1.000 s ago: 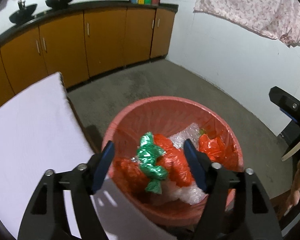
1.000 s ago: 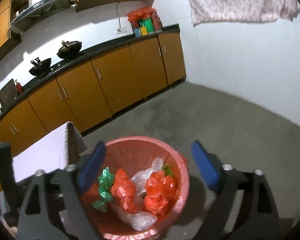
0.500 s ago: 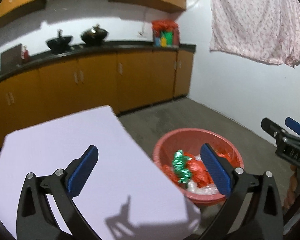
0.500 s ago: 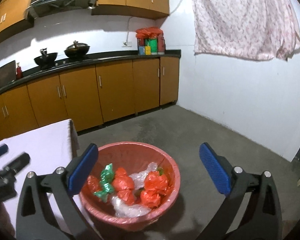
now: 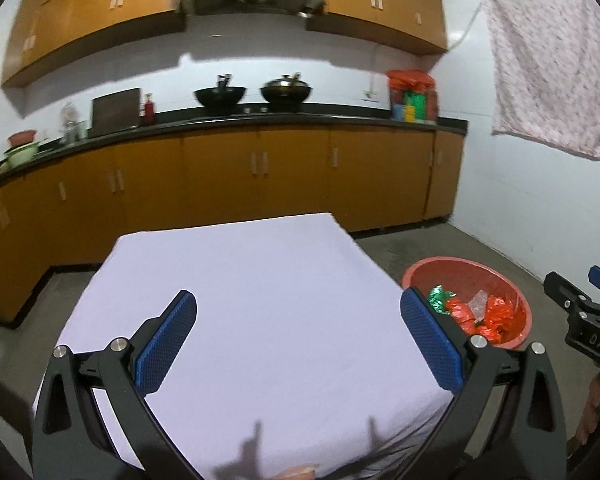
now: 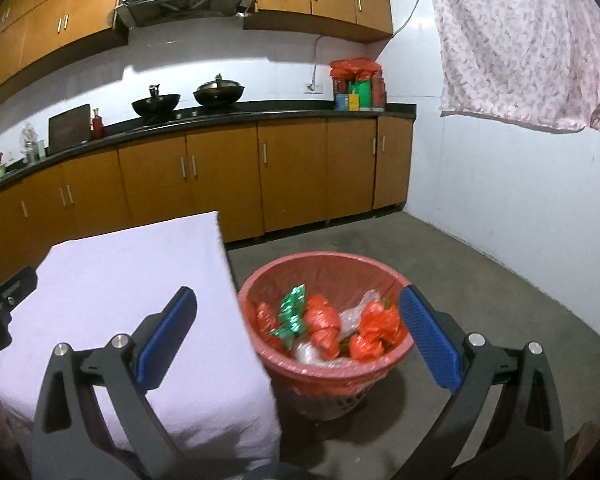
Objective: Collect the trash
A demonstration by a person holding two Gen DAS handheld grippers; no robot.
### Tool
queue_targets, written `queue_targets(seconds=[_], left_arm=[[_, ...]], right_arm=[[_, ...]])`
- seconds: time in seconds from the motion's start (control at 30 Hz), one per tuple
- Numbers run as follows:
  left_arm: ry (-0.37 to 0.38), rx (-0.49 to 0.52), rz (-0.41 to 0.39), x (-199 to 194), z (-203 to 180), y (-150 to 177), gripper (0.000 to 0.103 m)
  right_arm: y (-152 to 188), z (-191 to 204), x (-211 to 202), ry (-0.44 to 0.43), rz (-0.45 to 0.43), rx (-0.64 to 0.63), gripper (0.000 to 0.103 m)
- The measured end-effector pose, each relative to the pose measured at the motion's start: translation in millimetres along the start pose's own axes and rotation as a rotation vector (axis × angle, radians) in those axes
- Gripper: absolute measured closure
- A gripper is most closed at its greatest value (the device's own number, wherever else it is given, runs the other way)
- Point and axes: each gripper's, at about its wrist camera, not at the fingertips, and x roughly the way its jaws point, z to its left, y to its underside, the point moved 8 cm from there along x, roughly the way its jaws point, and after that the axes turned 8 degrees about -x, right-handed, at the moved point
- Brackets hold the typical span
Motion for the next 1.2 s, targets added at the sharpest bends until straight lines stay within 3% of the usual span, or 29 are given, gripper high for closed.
queue_targets(seconds=[0.57, 1.2], left_arm=[[-0.053, -0.041, -0.057, -48.5, 19.9, 14.6, 0.002], [-0.06, -0.021, -0.066, -53.4, 17.8, 21.3, 0.002]], right_arm=[[2.9, 5.0, -71.8, 0.02, -0.071, -0.022, 0.004], [6.4, 11.4, -71.1, 0.005, -0.076, -0.017, 0.004]])
